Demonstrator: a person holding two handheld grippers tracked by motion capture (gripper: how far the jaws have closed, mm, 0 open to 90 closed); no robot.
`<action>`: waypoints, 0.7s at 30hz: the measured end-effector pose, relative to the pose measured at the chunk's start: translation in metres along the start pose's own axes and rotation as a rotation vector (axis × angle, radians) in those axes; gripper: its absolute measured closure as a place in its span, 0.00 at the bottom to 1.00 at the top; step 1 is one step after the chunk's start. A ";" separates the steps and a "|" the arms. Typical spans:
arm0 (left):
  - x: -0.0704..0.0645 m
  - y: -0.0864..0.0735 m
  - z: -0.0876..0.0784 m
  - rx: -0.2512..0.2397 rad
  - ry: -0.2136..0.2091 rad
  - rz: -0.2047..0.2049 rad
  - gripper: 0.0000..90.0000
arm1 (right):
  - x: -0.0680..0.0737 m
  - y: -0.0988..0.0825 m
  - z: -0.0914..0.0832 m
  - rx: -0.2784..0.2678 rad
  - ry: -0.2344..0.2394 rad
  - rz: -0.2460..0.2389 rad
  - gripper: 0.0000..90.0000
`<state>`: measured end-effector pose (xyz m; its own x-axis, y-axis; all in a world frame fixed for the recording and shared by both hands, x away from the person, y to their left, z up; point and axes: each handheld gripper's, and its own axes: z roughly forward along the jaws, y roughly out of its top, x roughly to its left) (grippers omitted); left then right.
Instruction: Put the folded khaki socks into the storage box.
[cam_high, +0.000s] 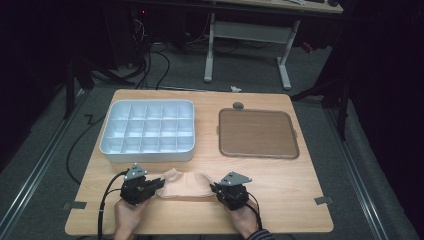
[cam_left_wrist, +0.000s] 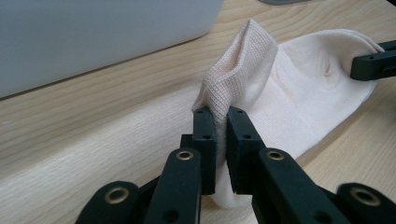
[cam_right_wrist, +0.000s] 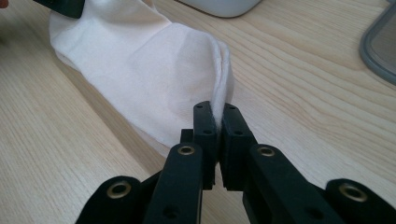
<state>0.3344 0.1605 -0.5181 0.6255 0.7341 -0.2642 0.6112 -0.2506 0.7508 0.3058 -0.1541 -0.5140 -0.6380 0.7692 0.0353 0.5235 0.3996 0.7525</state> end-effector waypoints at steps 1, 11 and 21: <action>-0.001 0.000 0.001 0.001 -0.004 0.001 0.93 | -0.001 -0.001 -0.001 0.004 -0.003 0.005 0.96; -0.012 0.004 0.016 0.006 -0.026 0.008 0.93 | -0.014 -0.009 -0.011 0.007 -0.031 0.029 0.96; -0.019 0.006 0.026 0.005 -0.035 0.010 0.92 | -0.022 -0.015 -0.016 0.015 -0.054 0.053 0.96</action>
<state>0.3392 0.1287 -0.5247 0.6481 0.7089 -0.2782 0.6075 -0.2609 0.7502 0.3029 -0.1854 -0.5157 -0.5782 0.8150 0.0387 0.5642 0.3651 0.7405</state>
